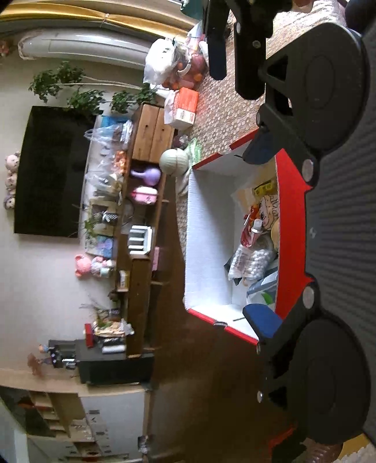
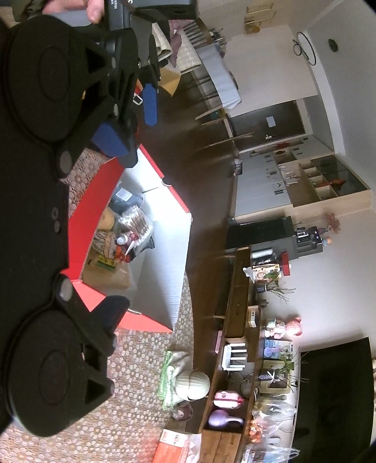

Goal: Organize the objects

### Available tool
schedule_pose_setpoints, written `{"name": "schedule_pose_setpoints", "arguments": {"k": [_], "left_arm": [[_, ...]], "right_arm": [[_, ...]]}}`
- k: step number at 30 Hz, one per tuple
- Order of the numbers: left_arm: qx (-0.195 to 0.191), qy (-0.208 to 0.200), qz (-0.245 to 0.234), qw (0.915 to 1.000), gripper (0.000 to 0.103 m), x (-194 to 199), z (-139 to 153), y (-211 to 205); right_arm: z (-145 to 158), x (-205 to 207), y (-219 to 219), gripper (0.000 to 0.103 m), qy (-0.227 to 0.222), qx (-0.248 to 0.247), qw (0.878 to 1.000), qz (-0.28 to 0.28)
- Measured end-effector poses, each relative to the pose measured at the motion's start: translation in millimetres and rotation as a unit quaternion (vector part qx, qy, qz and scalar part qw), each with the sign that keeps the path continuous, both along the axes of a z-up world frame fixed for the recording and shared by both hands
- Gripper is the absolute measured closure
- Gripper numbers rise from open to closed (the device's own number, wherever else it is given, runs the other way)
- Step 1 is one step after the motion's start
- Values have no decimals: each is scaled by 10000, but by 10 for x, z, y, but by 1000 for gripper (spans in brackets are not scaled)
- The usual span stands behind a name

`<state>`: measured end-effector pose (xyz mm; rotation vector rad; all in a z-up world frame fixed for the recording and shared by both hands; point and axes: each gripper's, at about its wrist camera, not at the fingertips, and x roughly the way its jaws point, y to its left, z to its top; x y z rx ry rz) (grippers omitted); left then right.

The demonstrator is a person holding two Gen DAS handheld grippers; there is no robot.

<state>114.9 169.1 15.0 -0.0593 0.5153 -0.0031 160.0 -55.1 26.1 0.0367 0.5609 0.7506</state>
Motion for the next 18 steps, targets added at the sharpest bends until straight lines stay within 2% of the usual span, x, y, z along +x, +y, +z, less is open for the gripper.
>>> {"name": "schedule_pose_setpoints", "arguments": {"k": [4, 13, 18], "left_arm": [[-40, -107, 60, 9999, 0, -113, 19, -63], [201, -354, 64, 9991, 0, -334, 58, -306], [119, -334, -14, 9994, 0, -362, 66, -369]], "right_arm": [[-17, -90, -36, 1, -53, -44, 9999, 77], [-59, -194, -105, 1, -93, -53, 9999, 108], [-90, -220, -189, 1, -39, 15, 10000, 40]]}}
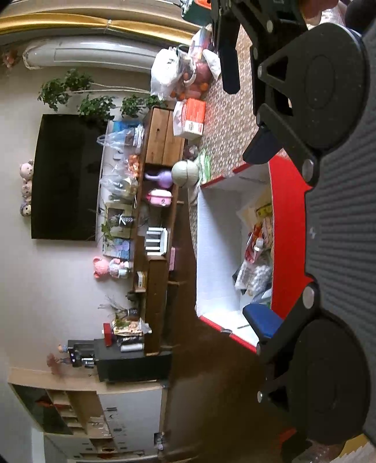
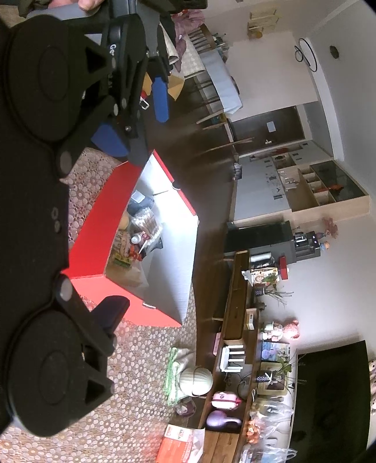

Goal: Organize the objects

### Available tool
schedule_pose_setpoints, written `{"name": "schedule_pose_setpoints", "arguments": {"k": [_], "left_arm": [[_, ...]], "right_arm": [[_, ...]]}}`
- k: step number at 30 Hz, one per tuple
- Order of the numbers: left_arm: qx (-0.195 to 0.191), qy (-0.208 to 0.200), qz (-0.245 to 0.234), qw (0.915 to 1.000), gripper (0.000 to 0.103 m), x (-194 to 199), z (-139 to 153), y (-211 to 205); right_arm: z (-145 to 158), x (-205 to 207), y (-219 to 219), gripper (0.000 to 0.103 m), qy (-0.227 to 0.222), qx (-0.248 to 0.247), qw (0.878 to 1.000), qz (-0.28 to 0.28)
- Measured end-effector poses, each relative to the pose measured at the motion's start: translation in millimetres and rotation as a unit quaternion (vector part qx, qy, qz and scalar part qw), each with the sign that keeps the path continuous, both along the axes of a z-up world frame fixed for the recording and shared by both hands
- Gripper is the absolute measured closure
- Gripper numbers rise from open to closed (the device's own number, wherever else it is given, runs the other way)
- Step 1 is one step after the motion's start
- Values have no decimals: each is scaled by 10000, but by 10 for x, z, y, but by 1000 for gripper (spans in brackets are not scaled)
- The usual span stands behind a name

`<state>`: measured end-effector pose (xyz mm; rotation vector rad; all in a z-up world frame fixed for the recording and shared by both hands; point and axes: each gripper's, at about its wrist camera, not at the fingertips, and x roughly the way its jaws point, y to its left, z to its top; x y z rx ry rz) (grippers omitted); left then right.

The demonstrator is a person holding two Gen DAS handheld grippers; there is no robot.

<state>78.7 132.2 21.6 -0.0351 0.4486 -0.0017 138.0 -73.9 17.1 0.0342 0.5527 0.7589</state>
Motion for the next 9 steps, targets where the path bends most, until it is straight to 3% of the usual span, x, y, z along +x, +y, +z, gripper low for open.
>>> {"name": "schedule_pose_setpoints", "arguments": {"k": [9], "left_arm": [[138, -62, 219, 9996, 0, -40, -16, -55]], "right_arm": [[-50, 1, -130, 1, 77, 53, 9998, -163]]}}
